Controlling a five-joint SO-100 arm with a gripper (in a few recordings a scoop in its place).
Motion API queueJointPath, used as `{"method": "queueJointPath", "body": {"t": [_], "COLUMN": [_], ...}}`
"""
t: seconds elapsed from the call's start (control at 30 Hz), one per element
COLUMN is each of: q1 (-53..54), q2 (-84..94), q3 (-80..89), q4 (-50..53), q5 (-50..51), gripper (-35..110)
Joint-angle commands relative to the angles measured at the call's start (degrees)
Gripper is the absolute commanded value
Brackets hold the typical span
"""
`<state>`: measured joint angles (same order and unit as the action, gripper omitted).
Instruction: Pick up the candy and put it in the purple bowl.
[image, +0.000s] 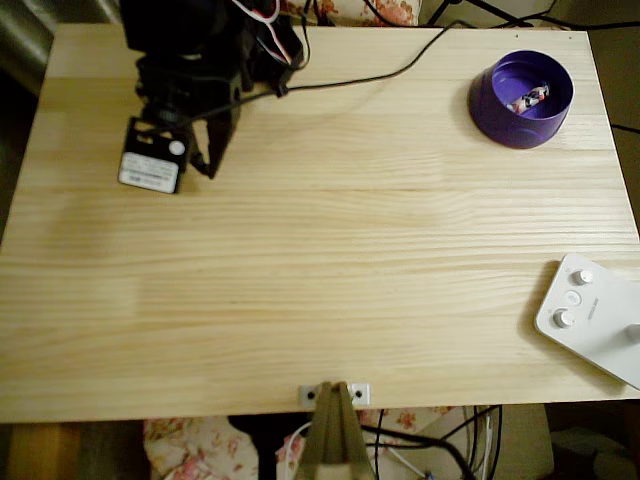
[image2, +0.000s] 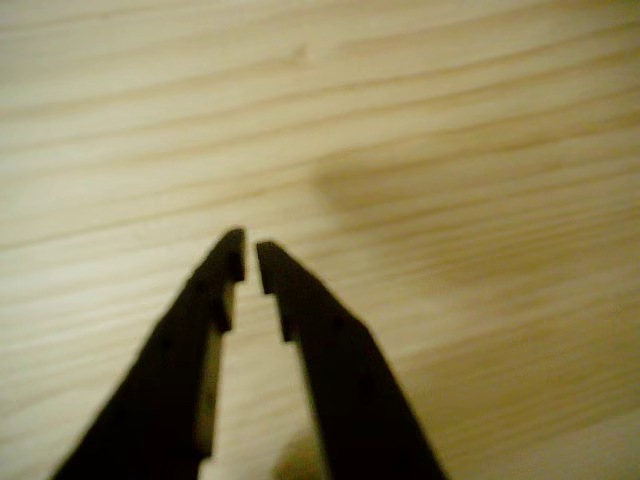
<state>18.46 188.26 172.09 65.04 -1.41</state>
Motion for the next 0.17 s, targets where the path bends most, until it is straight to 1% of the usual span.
{"method": "queueJointPath", "body": {"t": [0.0, 0.13], "q1": [1.41, 1.41], "q2": [0.79, 0.79], "q3": [-0.97, -0.97], "q4": [0.62, 0.62], "q5": [0.09, 0.09], "gripper": [-1, -1]}}
